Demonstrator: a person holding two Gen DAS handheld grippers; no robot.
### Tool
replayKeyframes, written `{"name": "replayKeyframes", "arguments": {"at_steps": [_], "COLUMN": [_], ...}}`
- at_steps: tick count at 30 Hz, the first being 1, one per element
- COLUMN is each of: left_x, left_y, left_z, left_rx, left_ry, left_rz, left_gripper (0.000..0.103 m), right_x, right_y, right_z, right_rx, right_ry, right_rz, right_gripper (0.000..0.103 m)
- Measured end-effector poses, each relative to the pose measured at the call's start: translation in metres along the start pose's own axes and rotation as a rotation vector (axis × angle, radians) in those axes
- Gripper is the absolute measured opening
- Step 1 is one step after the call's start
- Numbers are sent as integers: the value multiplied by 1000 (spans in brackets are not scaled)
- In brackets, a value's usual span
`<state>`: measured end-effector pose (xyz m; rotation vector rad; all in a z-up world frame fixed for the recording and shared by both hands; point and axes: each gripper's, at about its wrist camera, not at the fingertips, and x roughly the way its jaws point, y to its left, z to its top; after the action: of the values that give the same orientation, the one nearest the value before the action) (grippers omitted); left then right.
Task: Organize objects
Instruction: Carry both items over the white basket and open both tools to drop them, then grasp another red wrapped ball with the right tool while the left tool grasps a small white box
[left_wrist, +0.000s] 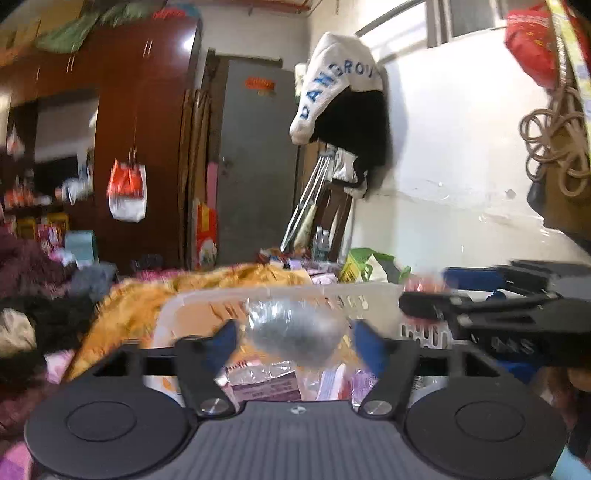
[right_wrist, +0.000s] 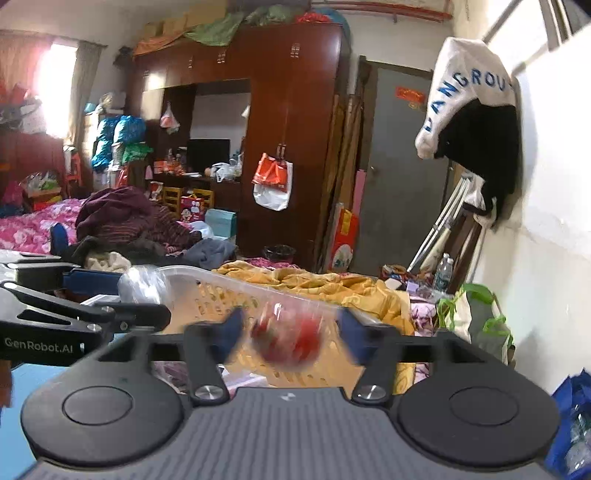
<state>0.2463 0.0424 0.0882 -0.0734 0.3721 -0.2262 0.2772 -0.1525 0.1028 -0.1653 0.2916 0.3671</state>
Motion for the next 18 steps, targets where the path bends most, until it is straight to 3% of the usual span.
{"name": "replayKeyframes", "arguments": {"at_steps": [4,9,11,16,18], "left_x": [-5,-56,-75,-89,-86], "left_y": [1,-2,4,20,28], "left_z": [-8,-32,-49,-93,-103], "left_rx": [29,76,59,12,-7], "left_ry": [38,-67,-69,-17,6], "left_rz": [-30,-14,-37,-27,2], "left_gripper": [87,89,95,95,95], "right_x": [-31,-72,-74,-33,-19], "right_y": [-10,-26,-30,-33,-34], "right_z": [-13,-52,-72,-97,-102], "right_rx": [66,139,160,207,240], "right_ry": [-50,-84,-19,183,239], "right_rz": [42,81,80,49,92], "right_gripper": [93,103,103,101,85]}}
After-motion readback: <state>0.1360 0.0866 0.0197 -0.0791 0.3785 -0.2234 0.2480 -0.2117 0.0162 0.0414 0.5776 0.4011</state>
